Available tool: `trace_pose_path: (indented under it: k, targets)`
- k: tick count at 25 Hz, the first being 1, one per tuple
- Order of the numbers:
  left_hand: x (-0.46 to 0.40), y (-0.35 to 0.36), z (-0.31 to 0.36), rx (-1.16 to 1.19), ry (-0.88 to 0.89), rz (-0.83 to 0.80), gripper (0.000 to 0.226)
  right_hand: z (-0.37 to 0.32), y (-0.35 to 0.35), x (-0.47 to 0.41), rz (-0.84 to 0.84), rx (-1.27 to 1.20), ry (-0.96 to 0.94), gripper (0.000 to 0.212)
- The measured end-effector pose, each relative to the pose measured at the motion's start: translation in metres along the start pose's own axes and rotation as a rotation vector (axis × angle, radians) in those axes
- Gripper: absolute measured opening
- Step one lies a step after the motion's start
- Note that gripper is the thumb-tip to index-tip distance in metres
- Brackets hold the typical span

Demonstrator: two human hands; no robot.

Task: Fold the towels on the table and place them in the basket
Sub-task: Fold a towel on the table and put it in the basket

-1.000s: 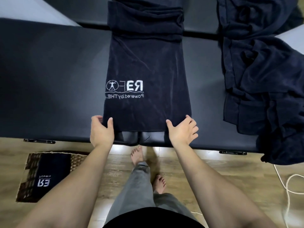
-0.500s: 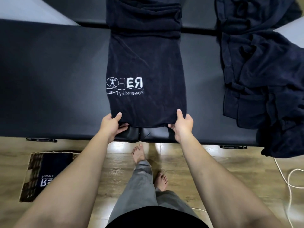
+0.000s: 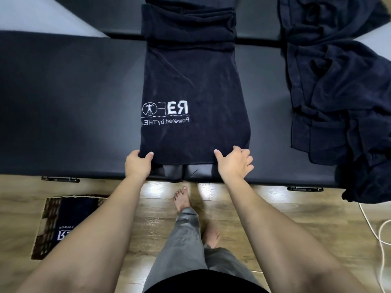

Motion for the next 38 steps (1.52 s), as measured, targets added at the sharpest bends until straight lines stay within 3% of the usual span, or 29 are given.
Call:
trace_pose_path:
  k: [5,9,12,15,18,23,28,33,38]
  targets:
    - [-0.005,0.002,-0.003,0.042,-0.008,-0.059,0.010,-0.018,0.005,-0.015,0.014,0.033,-0.029,0.021]
    - [-0.006,0.000,0.005,0.137,-0.029,-0.076,0.019,-0.027,0.002,-0.015,0.047,0.031,-0.115,0.014]
    - [-0.006,0.006,0.012,0.325,-0.062,-0.140,0.013,-0.027,-0.010,-0.013,0.033,-0.397,-0.088,0.006]
    - [-0.004,0.010,0.019,0.619,-0.142,-0.274,0.020,-0.026,-0.019,-0.018,-0.043,-1.023,0.159,0.011]
    - [0.000,0.013,0.018,0.704,-0.209,-0.414,0.024,-0.019,-0.014,-0.020,-0.172,-1.250,0.370,0.017]
    - [0.009,0.011,-0.007,0.407,-0.241,-0.357,0.018,0.015,0.002,-0.016,-0.407,-0.760,0.192,0.044]
    - [0.010,0.010,-0.028,0.261,-0.184,-0.371,0.016,0.027,-0.002,-0.017,-0.329,-0.407,-0.010,0.048]
    - [0.025,0.008,-0.031,0.135,-0.077,-0.381,0.011,0.037,-0.005,-0.002,-0.380,-0.327,0.049,0.041]
    - [0.038,0.007,-0.046,0.089,-0.040,-0.362,0.012,0.066,-0.002,0.008,-0.329,-0.275,-0.065,0.051]
Point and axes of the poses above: each hand's wrist, its own x-axis away from the middle knuckle, its own y-axis out of the palm, z = x × y, the point moved 4 cm from there along -x, towards the middle knuckle, and after that the axes turned 5 degrees about -x, right-handed, at the moved point
